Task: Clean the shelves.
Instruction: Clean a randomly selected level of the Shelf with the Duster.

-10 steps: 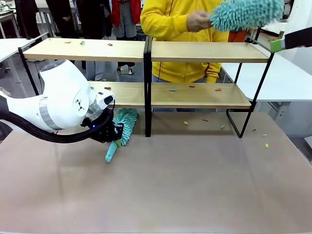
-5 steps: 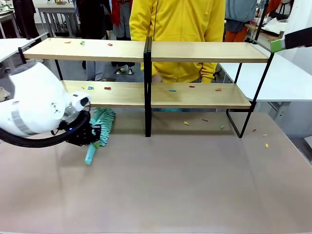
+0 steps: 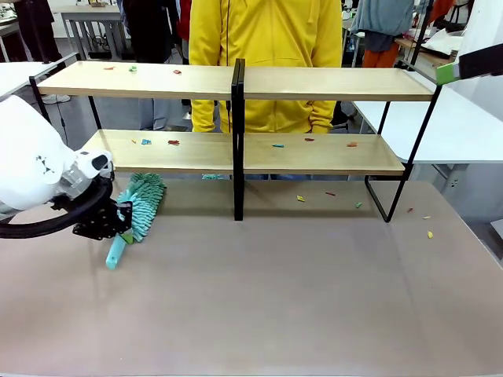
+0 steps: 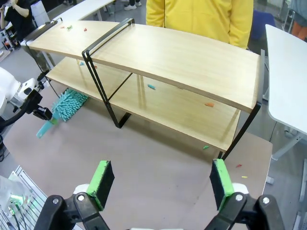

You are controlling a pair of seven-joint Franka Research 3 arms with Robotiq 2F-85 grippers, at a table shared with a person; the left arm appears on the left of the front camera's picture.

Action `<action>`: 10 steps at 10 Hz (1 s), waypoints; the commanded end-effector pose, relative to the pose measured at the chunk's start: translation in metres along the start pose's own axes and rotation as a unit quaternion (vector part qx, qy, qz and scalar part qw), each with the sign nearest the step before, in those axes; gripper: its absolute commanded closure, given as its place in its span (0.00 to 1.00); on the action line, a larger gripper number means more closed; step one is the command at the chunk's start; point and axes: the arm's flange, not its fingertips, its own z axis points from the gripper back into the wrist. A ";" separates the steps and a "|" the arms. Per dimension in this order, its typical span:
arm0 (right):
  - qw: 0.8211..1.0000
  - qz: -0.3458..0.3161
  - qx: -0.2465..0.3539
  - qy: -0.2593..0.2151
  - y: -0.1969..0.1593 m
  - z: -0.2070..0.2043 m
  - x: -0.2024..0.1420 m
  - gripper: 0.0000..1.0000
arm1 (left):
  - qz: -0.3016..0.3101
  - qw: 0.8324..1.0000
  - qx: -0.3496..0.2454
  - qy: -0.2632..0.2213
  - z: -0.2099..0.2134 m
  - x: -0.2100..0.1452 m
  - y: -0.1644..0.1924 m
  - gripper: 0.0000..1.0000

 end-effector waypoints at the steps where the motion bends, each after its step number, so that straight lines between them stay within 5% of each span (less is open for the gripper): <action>1: 1.000 0.002 0.004 0.001 -0.001 0.000 0.000 0.00 | 0.025 1.000 -0.004 -0.018 0.023 -0.046 0.035 0.87; 7: 1.000 0.002 0.004 0.001 -0.001 0.000 0.000 0.00 | -0.065 0.995 -0.002 0.080 0.042 -0.097 0.082 0.87; 10: 1.000 0.002 0.004 0.001 -0.001 0.000 0.000 0.00 | -0.037 0.999 -0.012 0.038 0.053 -0.123 0.101 0.87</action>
